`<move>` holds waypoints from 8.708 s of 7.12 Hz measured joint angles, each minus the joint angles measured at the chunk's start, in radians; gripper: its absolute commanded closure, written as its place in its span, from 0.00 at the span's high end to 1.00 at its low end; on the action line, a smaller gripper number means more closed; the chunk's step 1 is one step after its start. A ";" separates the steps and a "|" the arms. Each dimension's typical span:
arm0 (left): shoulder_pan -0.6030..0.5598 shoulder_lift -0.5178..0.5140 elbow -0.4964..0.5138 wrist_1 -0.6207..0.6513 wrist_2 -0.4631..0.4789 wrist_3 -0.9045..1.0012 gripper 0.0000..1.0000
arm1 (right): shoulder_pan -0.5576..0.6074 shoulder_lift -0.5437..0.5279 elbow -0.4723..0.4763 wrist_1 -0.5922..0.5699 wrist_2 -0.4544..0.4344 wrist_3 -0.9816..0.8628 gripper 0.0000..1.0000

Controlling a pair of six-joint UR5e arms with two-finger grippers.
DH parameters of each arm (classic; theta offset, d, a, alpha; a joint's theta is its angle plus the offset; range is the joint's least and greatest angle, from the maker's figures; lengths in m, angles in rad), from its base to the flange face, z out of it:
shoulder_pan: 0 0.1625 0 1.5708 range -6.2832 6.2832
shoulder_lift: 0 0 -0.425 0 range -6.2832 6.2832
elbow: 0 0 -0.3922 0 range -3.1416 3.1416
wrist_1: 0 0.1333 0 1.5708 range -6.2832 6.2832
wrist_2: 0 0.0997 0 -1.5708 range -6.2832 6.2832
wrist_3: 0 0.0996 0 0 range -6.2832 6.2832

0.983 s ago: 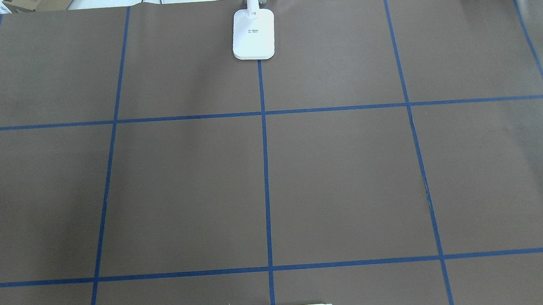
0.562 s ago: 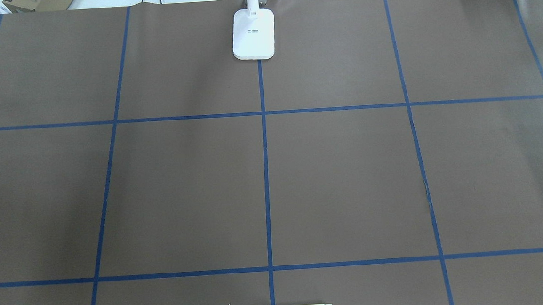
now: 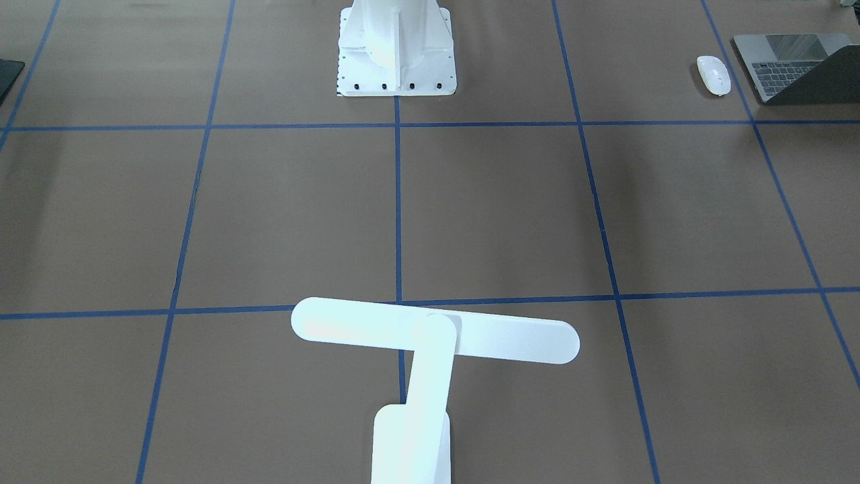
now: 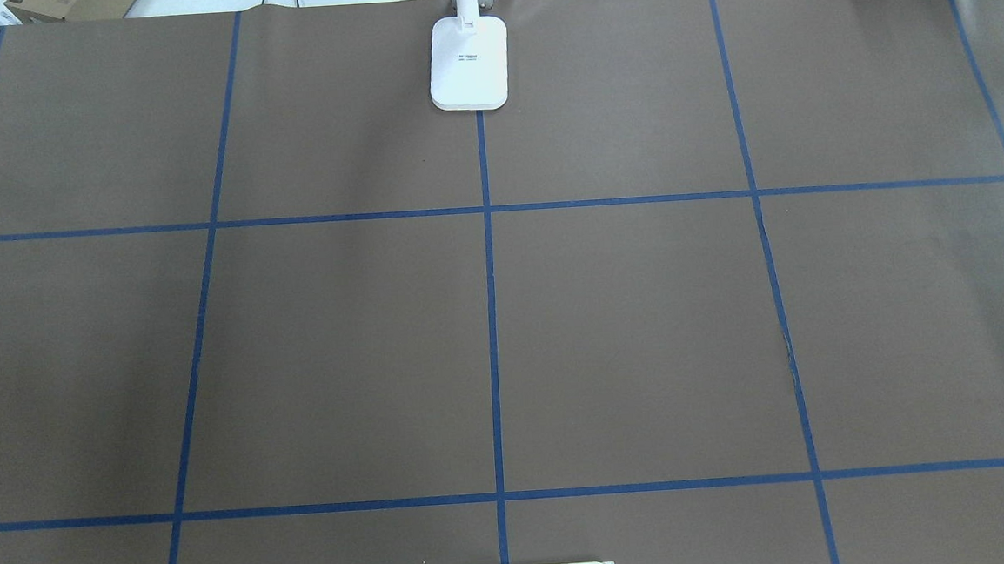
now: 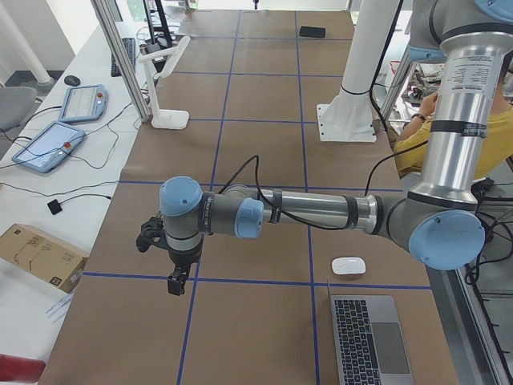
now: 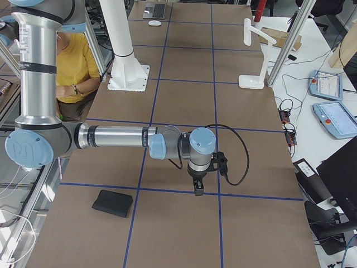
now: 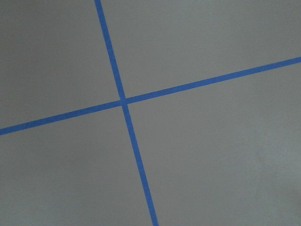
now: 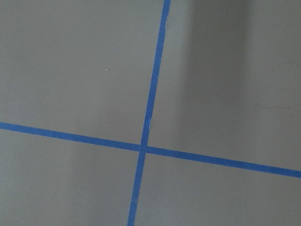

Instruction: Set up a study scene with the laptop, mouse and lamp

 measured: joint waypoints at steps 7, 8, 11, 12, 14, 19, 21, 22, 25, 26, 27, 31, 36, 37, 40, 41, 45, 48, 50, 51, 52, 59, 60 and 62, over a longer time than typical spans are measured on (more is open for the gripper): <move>-0.194 0.225 -0.131 0.203 -0.044 -0.435 1.00 | 0.000 0.000 0.000 0.001 0.000 -0.002 1.00; -0.203 0.323 -0.206 0.217 -0.046 -0.547 1.00 | 0.000 0.000 0.000 0.001 0.000 -0.003 1.00; -0.271 0.478 -0.335 0.371 -0.048 -0.737 0.99 | 0.001 -0.002 0.002 0.002 0.000 -0.004 1.00; -0.298 0.517 -0.338 0.390 -0.066 -0.797 0.99 | 0.001 -0.003 0.002 0.002 0.000 -0.004 1.00; -0.321 0.551 -0.280 0.399 -0.118 -0.858 0.98 | 0.001 -0.003 0.003 0.004 0.000 -0.006 1.00; -0.325 0.543 -0.169 0.386 -0.166 -0.868 0.00 | 0.002 -0.010 0.006 0.036 -0.002 -0.009 1.00; -0.324 0.533 -0.172 0.387 -0.166 -0.868 0.00 | 0.002 -0.010 0.007 0.037 -0.002 -0.008 1.00; -0.324 0.516 -0.176 0.391 -0.164 -0.868 0.00 | 0.002 -0.010 0.008 0.037 -0.001 -0.008 1.00; -0.320 0.444 -0.182 0.413 -0.165 -0.870 0.00 | 0.002 -0.009 0.009 0.038 0.000 -0.006 1.00; -0.317 0.399 -0.186 0.441 -0.177 -0.871 0.00 | 0.002 -0.009 0.009 0.038 0.000 -0.005 1.00; -0.313 0.341 -0.187 0.467 -0.193 -0.871 0.00 | 0.001 -0.009 0.009 0.037 0.001 -0.004 1.00; -0.205 0.115 -0.188 0.489 -0.267 -0.927 0.00 | 0.000 -0.008 0.002 0.037 0.002 -0.001 1.00; 0.023 -0.185 -0.198 0.484 -0.384 -1.414 0.00 | 0.000 -0.009 -0.004 0.035 0.003 0.000 1.00; 0.086 -0.225 -0.225 0.474 -0.399 -1.554 0.00 | 0.000 -0.010 -0.005 0.035 0.003 0.000 1.00; 0.299 -0.319 -0.330 0.367 -0.383 -2.058 0.00 | 0.000 -0.010 -0.013 0.034 0.005 0.000 1.00; 0.380 -0.356 -0.356 0.341 -0.340 -2.202 0.00 | -0.001 -0.010 -0.014 0.035 0.005 0.000 1.00; 0.628 -0.505 -0.357 0.315 -0.184 -2.531 0.00 | -0.002 -0.010 -0.020 0.035 0.006 0.000 1.00; 0.677 -0.581 -0.227 0.205 -0.106 -2.636 0.00 | -0.002 -0.009 -0.021 0.035 0.006 0.000 1.00; 0.700 -0.623 -0.161 0.171 -0.067 -2.659 0.00 | -0.002 -0.009 -0.021 0.035 0.006 0.000 1.00; 0.719 -0.633 -0.145 0.159 -0.047 -2.662 0.00 | -0.002 -0.009 -0.021 0.035 0.006 0.000 1.00; 0.734 -0.642 -0.124 0.141 -0.032 -2.664 0.00 | -0.002 -0.009 -0.022 0.035 0.007 0.000 1.00; 0.753 -0.701 0.050 0.009 -0.019 -2.739 0.00 | -0.002 -0.009 -0.026 0.035 0.023 0.000 1.00; 0.753 -0.715 0.062 0.007 -0.019 -2.754 0.00 | -0.002 -0.009 -0.026 0.035 0.023 0.000 1.00; 0.753 -0.734 0.084 0.006 -0.019 -2.765 0.00 | -0.002 -0.009 -0.026 0.035 0.023 0.000 1.00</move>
